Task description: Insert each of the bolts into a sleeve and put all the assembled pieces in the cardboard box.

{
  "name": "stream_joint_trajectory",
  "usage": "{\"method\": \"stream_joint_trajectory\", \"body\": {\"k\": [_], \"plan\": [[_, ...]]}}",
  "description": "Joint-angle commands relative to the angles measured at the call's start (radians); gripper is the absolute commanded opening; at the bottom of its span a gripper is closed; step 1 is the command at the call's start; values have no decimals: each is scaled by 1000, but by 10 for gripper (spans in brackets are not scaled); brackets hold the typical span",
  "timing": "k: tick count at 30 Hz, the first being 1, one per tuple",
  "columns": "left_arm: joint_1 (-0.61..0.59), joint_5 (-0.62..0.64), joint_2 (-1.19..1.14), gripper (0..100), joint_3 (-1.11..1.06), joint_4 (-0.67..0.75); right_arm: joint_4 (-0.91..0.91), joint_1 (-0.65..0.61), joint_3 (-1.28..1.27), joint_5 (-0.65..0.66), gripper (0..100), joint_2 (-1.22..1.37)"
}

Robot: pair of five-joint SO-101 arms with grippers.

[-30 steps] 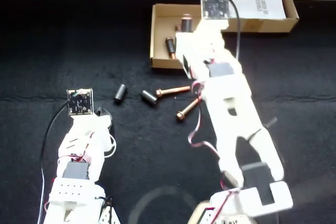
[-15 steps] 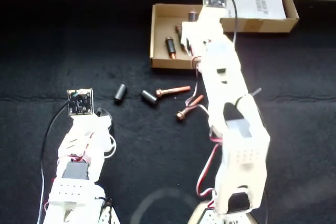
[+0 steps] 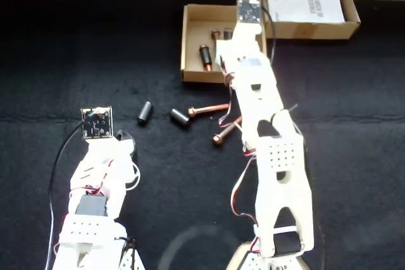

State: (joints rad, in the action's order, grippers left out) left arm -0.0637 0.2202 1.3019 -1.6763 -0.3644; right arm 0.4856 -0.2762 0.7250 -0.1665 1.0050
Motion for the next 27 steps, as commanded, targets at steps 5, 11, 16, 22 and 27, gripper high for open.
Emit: {"method": "stream_joint_trajectory", "body": {"k": [5,11,16,22,27], "plan": [[-8,-6,18,20,-27,2,120,8,182,-8,142,1],[-8,-6,18,20,-27,2,360,8,383,-8,144,-1],[-8,-6,18,20,-27,2,693,-28,657,-8,144,-1],[-30,-6,18,20,-27,2,1124,-151,1024,-9,144,1],[-47,-5,18,20,-27,0,1279,-225,1027,-9,144,-58]]}}
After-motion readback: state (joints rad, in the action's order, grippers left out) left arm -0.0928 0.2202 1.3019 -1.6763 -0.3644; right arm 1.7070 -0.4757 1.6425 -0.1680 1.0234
